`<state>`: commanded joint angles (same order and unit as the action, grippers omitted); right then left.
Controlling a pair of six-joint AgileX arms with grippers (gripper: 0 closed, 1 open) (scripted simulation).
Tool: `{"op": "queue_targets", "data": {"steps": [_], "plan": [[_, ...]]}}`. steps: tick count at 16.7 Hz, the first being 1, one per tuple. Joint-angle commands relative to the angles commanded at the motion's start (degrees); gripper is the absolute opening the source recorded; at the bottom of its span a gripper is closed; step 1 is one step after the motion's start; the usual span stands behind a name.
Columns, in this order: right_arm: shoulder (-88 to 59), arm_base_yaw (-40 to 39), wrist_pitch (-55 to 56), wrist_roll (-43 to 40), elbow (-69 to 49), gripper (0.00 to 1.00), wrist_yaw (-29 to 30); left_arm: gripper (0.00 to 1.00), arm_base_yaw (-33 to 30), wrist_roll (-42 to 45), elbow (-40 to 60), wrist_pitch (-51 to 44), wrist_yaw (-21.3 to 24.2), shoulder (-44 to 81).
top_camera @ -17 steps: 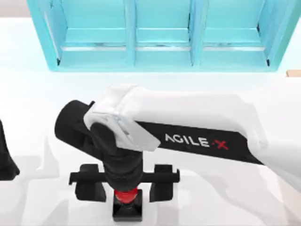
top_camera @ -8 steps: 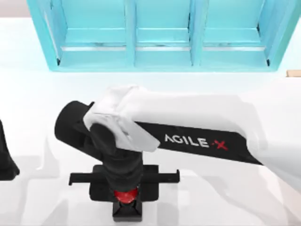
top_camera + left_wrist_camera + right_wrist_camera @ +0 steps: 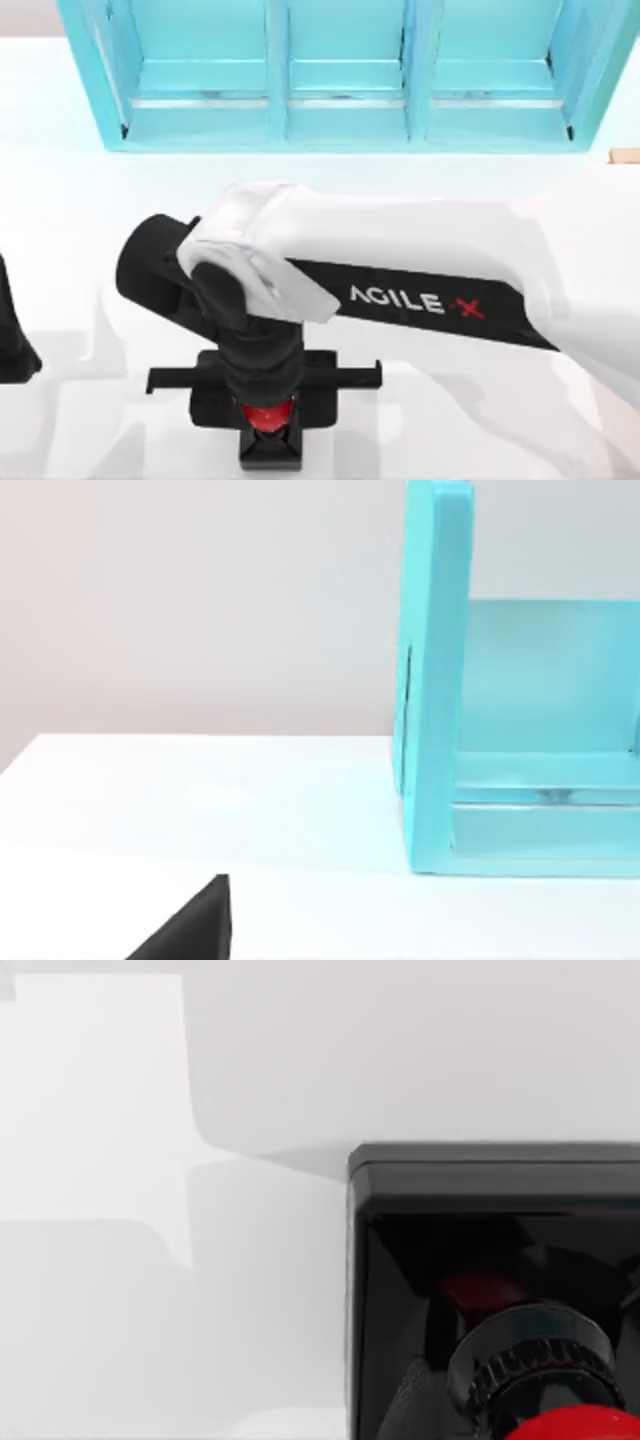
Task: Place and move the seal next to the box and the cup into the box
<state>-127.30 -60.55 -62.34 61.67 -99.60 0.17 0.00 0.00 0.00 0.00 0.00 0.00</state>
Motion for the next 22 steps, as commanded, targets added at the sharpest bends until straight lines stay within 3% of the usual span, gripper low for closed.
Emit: {"op": "queue_targets", "data": {"steps": [4,12,18,22], "plan": [[2.3,1.3,-1.8,-1.2,1.5,0.0,0.0,1.0,0.0,0.0,0.0,0.0,0.0,0.0],[21.5,7.5,-11.7,-7.6,9.1,0.0,-0.1,1.0,0.0,0.0,0.0,0.0,0.0,0.0],[22.2,7.9,-12.5,-8.2,9.6,0.0,-0.1,1.0,0.0,0.0,0.0,0.0,0.0,0.0],[23.4,14.2,-13.4,-14.5,9.8,0.0,-0.2,1.0,0.0,0.0,0.0,0.0,0.0,0.0]]}}
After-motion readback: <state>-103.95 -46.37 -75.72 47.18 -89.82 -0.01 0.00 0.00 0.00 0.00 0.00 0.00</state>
